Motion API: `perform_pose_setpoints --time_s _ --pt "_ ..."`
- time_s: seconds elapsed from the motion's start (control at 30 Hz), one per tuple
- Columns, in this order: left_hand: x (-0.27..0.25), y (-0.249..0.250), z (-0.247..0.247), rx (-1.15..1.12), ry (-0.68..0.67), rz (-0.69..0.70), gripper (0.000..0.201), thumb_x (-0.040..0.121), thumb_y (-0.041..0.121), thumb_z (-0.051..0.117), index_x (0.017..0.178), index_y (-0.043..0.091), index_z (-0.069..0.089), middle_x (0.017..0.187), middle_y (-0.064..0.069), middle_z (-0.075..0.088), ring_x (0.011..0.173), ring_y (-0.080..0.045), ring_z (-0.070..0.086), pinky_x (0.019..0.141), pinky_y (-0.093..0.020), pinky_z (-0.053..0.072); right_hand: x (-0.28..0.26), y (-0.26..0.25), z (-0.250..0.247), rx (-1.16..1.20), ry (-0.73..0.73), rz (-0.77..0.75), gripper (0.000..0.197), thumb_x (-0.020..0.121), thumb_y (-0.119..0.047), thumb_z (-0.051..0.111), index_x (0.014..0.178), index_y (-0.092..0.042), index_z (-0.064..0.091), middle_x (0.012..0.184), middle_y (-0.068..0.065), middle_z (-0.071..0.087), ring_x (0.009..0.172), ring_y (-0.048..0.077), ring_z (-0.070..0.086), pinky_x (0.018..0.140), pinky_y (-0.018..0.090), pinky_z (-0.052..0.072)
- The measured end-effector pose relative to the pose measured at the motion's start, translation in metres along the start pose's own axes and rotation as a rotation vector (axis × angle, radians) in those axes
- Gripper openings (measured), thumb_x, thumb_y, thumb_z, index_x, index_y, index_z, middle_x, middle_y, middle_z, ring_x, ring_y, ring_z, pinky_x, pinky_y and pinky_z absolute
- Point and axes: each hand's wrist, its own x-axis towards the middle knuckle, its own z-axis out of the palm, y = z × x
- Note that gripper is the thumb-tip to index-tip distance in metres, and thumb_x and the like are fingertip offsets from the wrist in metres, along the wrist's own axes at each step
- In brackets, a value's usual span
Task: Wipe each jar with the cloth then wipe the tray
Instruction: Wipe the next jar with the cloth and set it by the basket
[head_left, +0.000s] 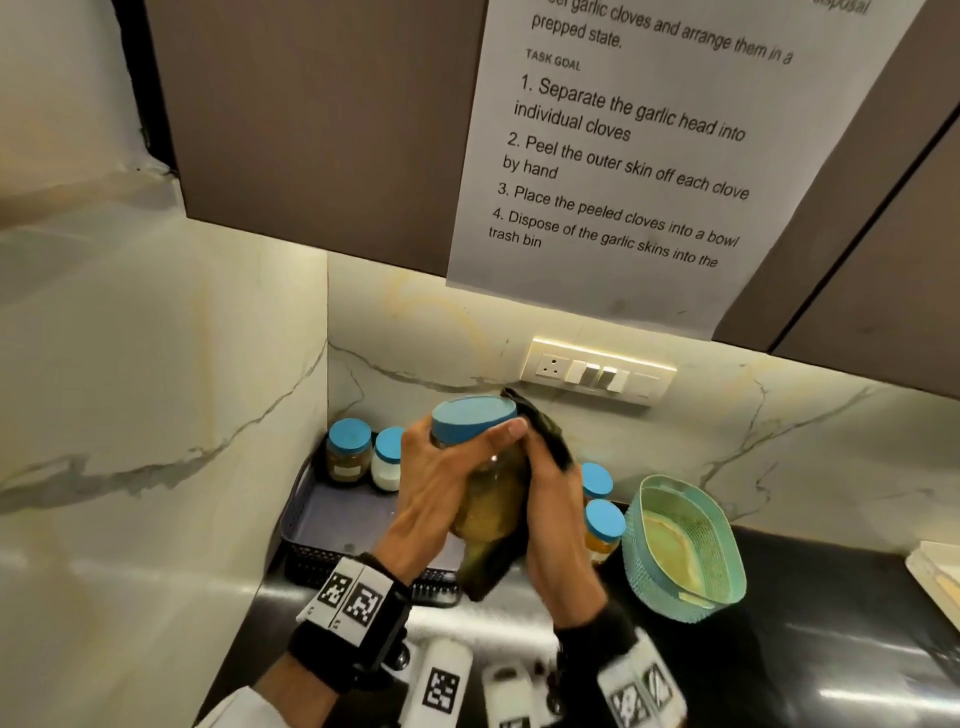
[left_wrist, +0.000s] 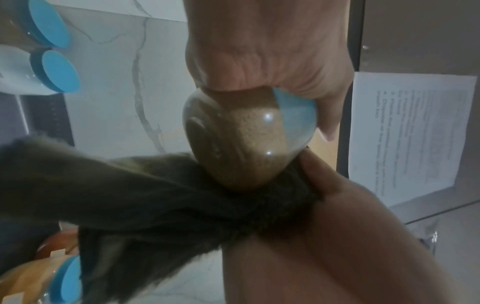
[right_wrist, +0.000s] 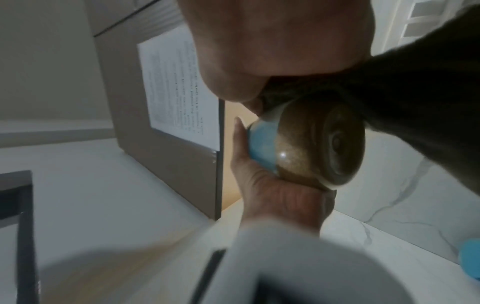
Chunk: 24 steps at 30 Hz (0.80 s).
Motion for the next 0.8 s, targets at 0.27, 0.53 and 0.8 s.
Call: perform_pose_setpoints --time_s 0.27,0.53,0.8 --pt "0.004 -0.006 0.008 -0.074 0.099 -0.085 0.103 0.04 0.076 0.087 0.12 0.014 0.071 0.106 -0.009 0.079 0.102 -0.031 0.076 0.094 -0.053 0.062 0.002 -0.004 -0.001 -0.063 0.003 -0.093 0.014 0.102 -0.031 0.054 0.1 -0.031 0.067 0.079 -0.026 0.074 0.082 0.005 0.071 0.072 0.021 0.057" --pt "0.004 -0.007 0.008 -0.108 0.152 -0.135 0.088 0.048 0.066 0.088 0.113 0.009 0.073 0.1 -0.016 0.078 0.101 -0.042 0.074 0.094 -0.06 0.06 -0.008 0.02 -0.005 -0.146 0.016 -0.221 0.03 0.102 -0.037 0.052 0.115 -0.016 0.071 0.097 -0.007 0.075 0.094 0.007 0.071 0.081 0.029 0.058" --pt "0.001 -0.009 0.009 -0.137 0.114 -0.175 0.102 0.039 0.074 0.092 0.111 0.005 0.072 0.101 -0.02 0.077 0.102 -0.044 0.073 0.094 -0.062 0.059 -0.018 0.019 -0.011 -0.149 -0.01 -0.257 0.05 0.098 -0.047 0.058 0.122 -0.004 0.068 0.099 -0.011 0.075 0.095 0.001 0.07 0.081 0.023 0.057"
